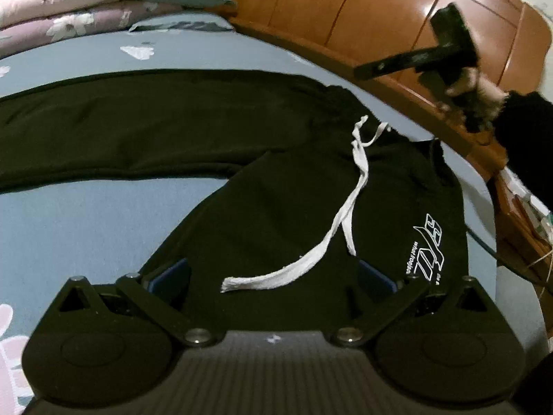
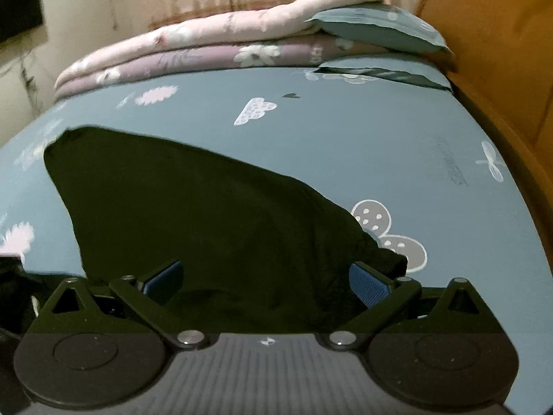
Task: Fold clothes
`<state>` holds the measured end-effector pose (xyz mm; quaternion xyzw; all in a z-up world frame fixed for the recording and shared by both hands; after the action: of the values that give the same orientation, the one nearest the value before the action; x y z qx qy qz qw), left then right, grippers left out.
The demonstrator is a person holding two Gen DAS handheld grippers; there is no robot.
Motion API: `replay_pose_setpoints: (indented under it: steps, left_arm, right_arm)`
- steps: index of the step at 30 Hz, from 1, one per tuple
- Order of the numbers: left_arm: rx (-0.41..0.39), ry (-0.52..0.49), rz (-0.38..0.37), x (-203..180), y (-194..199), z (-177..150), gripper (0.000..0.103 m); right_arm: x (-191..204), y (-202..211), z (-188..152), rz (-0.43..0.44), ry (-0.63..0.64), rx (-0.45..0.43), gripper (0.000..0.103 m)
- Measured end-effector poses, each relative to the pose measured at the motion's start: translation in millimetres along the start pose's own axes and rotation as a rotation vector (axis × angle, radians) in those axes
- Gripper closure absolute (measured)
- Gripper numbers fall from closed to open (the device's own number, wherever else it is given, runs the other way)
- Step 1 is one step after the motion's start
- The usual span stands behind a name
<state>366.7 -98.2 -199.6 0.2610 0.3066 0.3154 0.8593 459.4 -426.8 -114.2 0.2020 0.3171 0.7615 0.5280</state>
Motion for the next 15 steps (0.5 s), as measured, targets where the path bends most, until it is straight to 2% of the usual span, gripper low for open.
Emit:
replay_pose_setpoints:
  steps: [3, 8, 9, 12, 15]
  left_arm:
    - [0.006, -0.041, 0.02, -1.1, -0.4, -2.2, 0.001]
    - [0.037, -0.008, 0.086, 0.9, -3.5, 5.9, 0.001]
    - [0.041, -0.012, 0.106, 0.7, -3.6, 7.5, 0.005]
    - [0.043, -0.054, 0.16, -0.1, -3.6, 15.9, 0.029]
    - [0.043, -0.067, 0.168, -1.1, -5.1, 31.0, 0.03]
  right_arm:
    - [-9.2, -6.0, -1.0, -0.018, 0.029, -0.008, 0.02]
    - [-32.6, -10.1, -4.9, -0.054, 0.048, -0.008, 0.04]
    - [-37.2, -11.2, -5.6, -0.06, 0.054, -0.006, 0.041]
    - [-51.1, -18.2, -3.2, -0.06, 0.06, -0.003, 0.043]
    - [-59.7, -30.7, 4.6, -0.046, 0.078, -0.005, 0.043]
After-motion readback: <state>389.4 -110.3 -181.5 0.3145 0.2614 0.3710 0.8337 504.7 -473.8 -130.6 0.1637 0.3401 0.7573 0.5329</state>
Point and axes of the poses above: each gripper's, at about its wrist camera, not at the fingertips, and y roughly against the way its jaws point, x to its left, z to its top, the point moved 10 cm from there along -y, roughly the way its jaws point, and after that the axes turned 8 degrees about y, right-handed, at the moved point
